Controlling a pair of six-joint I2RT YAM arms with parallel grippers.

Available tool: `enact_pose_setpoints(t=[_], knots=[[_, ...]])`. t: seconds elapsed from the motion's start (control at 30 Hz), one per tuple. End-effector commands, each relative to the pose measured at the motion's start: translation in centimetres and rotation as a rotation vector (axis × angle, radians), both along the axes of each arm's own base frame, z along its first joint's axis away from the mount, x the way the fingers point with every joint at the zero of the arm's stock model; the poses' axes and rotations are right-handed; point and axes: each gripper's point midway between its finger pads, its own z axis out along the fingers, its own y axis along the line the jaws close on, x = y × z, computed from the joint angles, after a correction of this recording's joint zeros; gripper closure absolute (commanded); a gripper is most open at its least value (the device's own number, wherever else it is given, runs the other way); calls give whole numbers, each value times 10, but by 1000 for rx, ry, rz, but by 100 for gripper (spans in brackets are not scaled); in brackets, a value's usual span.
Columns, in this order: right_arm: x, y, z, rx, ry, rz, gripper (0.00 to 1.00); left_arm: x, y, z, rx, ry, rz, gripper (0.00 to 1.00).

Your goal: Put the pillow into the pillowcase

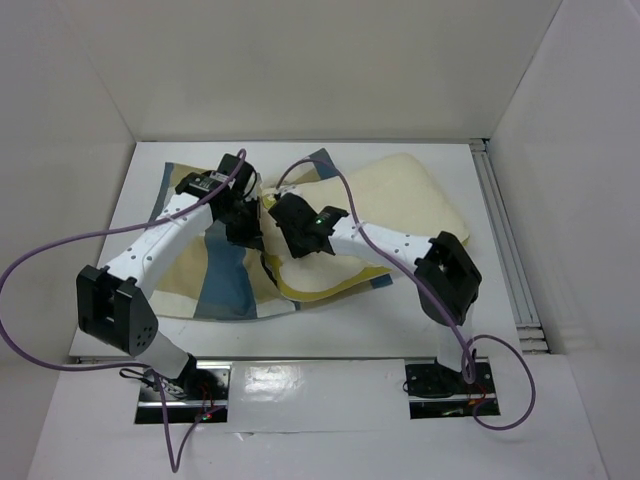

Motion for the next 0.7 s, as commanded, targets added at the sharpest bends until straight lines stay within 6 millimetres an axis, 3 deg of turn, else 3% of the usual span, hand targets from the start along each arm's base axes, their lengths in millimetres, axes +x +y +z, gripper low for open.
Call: enact_pose_setpoints(t=[0.0,0.03,0.07,0.1,0.13,0.2,0.23,0.27,0.3,0.33,0.37,0.47,0.53,0.57,0.67], knots=[[29,13,27,147,-120,-80,67,-23,2,4,-11,56,-27,100],[26,10,45,180,-145,-80,56,-21,1,4,-14,47,-27,100],[22,8,51,200,-147,-71,32,-21,5,-2,-7,67,-16,100],[14,1,45,190,-136,-53,24,-21,4,-5,-9,71,-7,100],[7,-5,63,223,-152,-47,18,-17,6,-8,-8,74,4,100],[-6,-15,65,212,-153,-29,5,-15,7,-12,-14,86,11,100],[-14,-26,54,180,-137,-21,4,-16,6,-12,-21,89,8,100],[-23,-34,60,177,-141,-18,2,-14,8,-12,-22,89,17,100],[-27,-39,58,166,-142,-11,1,-14,8,-15,-18,100,18,100],[-42,-44,44,145,-100,27,1,-12,8,-15,-21,92,17,100],[-51,-44,45,157,-91,61,1,-11,7,-18,-17,102,18,100],[-82,-31,29,170,-38,201,1,-11,7,-21,-16,113,26,100],[-88,-23,29,188,-34,253,1,-11,7,-21,-16,113,26,100],[-99,-18,17,179,8,298,1,-11,7,-21,-16,113,26,100],[-108,-8,-1,171,33,355,15,-7,10,-18,-14,104,47,100]])
